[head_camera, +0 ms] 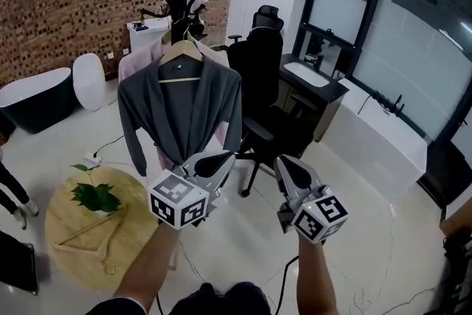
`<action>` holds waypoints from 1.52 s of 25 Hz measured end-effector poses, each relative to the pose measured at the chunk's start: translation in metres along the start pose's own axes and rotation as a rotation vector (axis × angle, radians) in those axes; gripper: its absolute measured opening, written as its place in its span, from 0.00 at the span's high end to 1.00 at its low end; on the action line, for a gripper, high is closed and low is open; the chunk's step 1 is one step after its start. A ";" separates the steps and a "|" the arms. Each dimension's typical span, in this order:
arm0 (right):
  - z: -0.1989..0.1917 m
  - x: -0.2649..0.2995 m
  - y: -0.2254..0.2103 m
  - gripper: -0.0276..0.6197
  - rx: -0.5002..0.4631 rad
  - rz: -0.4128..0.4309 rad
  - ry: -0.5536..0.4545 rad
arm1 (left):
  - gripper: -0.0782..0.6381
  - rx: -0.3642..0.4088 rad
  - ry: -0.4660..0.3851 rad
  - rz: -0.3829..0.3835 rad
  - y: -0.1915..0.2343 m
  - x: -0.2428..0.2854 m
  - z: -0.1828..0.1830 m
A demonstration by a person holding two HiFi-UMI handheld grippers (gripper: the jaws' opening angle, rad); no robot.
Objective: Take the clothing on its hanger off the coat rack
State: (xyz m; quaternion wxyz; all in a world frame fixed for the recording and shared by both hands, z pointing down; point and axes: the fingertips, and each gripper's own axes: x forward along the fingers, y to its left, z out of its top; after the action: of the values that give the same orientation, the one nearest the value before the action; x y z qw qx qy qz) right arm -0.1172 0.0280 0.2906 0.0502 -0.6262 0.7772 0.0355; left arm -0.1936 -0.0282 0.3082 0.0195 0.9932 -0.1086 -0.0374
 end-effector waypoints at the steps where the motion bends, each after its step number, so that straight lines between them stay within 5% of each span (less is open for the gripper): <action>1: 0.000 0.010 -0.005 0.95 -0.001 0.011 -0.004 | 0.87 0.004 0.002 0.014 0.010 0.004 0.001; 6: -0.007 0.054 -0.029 0.95 0.001 0.091 0.001 | 0.87 0.007 0.009 0.096 0.049 0.024 -0.004; 21: -0.012 0.147 -0.083 0.95 -0.010 0.413 -0.010 | 0.87 0.097 0.019 0.498 0.135 0.067 0.015; 27: -0.021 0.180 -0.057 0.95 0.007 0.521 -0.003 | 0.87 0.129 0.048 0.668 0.179 0.035 0.022; 33: -0.022 0.209 -0.032 0.95 -0.010 0.555 0.025 | 0.87 0.186 0.072 0.757 0.225 0.011 0.044; 38: -0.011 0.230 -0.016 0.95 -0.034 0.563 0.008 | 0.67 0.263 0.101 0.819 0.285 -0.002 0.067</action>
State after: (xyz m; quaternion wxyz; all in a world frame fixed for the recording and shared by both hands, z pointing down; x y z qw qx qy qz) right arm -0.1500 -0.1999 0.2738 0.0245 -0.3868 0.9200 0.0586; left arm -0.2618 -0.3084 0.2555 -0.0889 0.8627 -0.4965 0.0362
